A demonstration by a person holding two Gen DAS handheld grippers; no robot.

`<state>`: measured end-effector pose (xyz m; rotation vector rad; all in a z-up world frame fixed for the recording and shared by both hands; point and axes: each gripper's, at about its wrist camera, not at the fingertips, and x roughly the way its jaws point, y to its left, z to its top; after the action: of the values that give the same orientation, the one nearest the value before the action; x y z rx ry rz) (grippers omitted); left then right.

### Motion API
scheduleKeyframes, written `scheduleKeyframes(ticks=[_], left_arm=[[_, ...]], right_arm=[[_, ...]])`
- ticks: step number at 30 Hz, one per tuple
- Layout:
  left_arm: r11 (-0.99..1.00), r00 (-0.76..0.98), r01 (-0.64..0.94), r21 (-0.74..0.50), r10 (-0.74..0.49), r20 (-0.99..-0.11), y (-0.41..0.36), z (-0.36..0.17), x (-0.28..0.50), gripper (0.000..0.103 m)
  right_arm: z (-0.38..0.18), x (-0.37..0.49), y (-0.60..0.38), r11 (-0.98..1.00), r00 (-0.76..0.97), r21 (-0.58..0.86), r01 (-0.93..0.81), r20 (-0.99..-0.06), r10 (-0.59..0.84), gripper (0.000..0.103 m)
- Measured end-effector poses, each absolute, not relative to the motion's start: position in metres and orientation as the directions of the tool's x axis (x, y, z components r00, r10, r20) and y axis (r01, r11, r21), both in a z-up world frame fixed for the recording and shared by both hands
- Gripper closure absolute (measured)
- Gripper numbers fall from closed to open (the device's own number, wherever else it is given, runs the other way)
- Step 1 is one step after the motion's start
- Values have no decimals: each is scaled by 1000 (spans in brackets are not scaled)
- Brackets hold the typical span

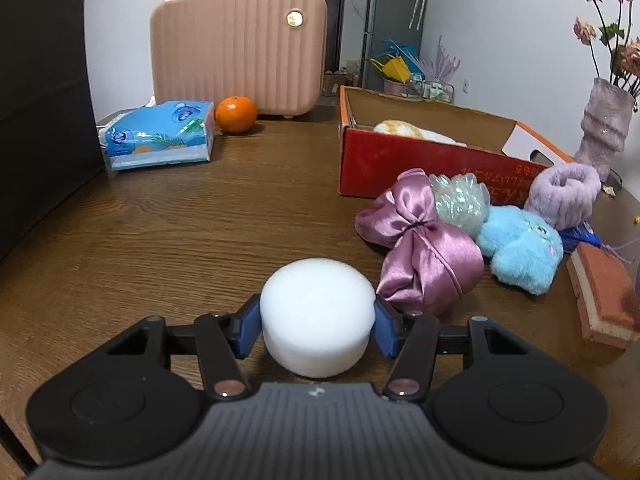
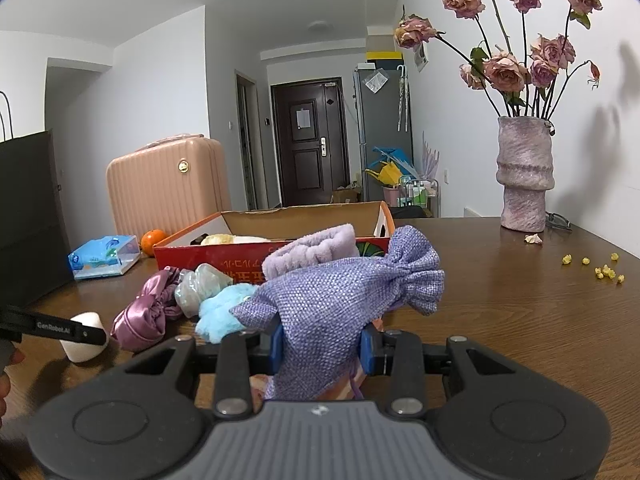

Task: Organize soft objects
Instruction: 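Grasp the white foam cylinder with the left tool while the right holds the pouch, then carry the foam cylinder and the pouch over the cardboard box with both tools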

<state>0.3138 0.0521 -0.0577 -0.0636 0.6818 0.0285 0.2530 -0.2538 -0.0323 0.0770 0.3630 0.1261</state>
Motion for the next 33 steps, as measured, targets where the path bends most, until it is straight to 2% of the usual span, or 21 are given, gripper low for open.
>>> scheduleKeyframes(ticks=[17, 33], left_arm=[[994, 837, -99, -51, 56, -544, 59, -40, 298, 47], [996, 889, -54, -65, 19, -457, 49, -10, 293, 47]], right_arm=[[-28, 252, -251, 991, 933, 74, -114, -334, 132, 68], [-2, 264, -242, 991, 950, 9, -135, -284, 132, 68]])
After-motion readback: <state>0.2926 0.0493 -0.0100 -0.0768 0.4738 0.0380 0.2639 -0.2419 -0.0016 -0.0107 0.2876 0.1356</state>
